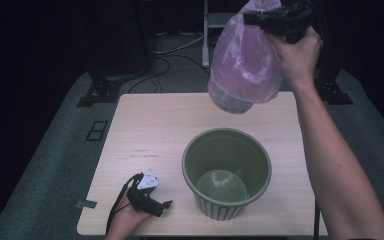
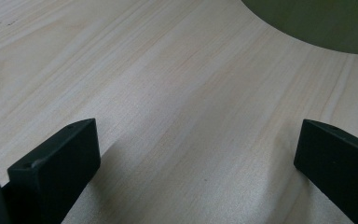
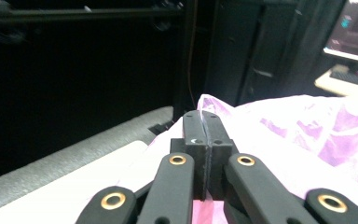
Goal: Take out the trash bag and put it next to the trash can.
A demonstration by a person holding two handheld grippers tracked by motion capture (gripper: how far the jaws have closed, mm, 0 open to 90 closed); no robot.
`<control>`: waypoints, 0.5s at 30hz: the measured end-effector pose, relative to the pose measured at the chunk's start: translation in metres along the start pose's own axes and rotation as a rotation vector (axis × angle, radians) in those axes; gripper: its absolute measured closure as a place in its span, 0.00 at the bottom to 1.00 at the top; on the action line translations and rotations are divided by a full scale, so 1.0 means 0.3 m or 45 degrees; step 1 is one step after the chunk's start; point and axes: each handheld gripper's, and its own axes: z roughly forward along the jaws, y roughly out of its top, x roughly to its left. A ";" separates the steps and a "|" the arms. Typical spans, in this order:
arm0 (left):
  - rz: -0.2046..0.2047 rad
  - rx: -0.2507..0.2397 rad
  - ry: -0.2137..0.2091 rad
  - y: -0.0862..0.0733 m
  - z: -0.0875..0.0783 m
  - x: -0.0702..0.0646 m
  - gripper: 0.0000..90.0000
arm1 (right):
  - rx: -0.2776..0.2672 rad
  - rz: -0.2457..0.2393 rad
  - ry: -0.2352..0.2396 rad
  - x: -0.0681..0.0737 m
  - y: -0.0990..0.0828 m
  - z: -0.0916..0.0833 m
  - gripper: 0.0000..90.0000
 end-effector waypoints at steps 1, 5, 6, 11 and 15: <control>0.000 0.000 0.000 0.000 0.000 0.000 0.00 | 0.010 0.007 -0.007 -0.010 -0.015 0.012 1.00; 0.000 0.001 0.001 0.000 0.000 0.000 0.00 | 0.055 0.036 -0.045 -0.056 -0.106 0.068 1.00; 0.001 0.002 0.001 0.000 0.000 0.000 0.00 | 0.063 0.041 -0.053 -0.066 -0.127 0.079 1.00; 0.000 0.000 0.001 0.000 0.000 0.000 0.00 | 0.091 0.079 -0.054 -0.093 -0.211 0.116 1.00; 0.001 0.002 0.001 0.000 0.000 0.000 0.00 | 0.099 0.102 -0.056 -0.102 -0.258 0.138 1.00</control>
